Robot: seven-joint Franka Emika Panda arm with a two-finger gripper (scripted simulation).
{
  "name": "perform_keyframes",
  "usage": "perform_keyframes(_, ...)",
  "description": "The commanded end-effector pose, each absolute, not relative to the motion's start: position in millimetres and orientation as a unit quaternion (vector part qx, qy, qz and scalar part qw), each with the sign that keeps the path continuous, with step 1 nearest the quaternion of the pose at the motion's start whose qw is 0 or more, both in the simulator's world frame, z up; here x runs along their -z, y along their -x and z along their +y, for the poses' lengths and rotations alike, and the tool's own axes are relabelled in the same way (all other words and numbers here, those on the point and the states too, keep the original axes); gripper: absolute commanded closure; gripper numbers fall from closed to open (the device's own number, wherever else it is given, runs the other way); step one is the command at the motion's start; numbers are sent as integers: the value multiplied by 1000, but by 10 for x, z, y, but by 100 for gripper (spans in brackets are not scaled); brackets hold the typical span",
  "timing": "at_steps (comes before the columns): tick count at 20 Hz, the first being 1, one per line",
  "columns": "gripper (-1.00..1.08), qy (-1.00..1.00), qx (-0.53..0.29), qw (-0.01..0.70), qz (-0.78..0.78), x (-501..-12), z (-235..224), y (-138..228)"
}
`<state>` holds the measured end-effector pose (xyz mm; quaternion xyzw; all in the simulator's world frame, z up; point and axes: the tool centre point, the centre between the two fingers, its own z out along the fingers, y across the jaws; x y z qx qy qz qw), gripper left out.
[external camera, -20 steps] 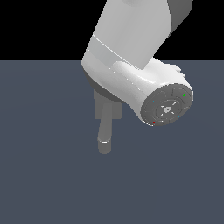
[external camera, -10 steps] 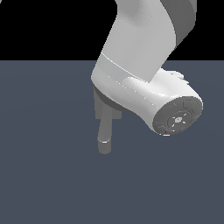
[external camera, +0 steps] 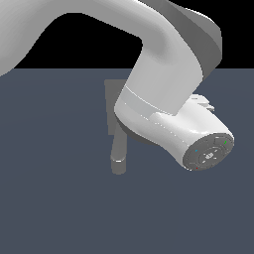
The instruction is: Turn on the faucet by rotating a designated handle.
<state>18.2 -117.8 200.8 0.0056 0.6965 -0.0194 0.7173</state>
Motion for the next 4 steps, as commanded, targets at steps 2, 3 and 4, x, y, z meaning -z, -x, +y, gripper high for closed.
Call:
perform_keyframes(2, 108, 3, 15, 709, 705, -1791, -1157, -194)
perform_keyframes(3, 108, 4, 15, 707, 707, -1746, -1168, -195)
perform_keyframes(4, 108, 4, 15, 707, 707, -1746, -1168, -195)
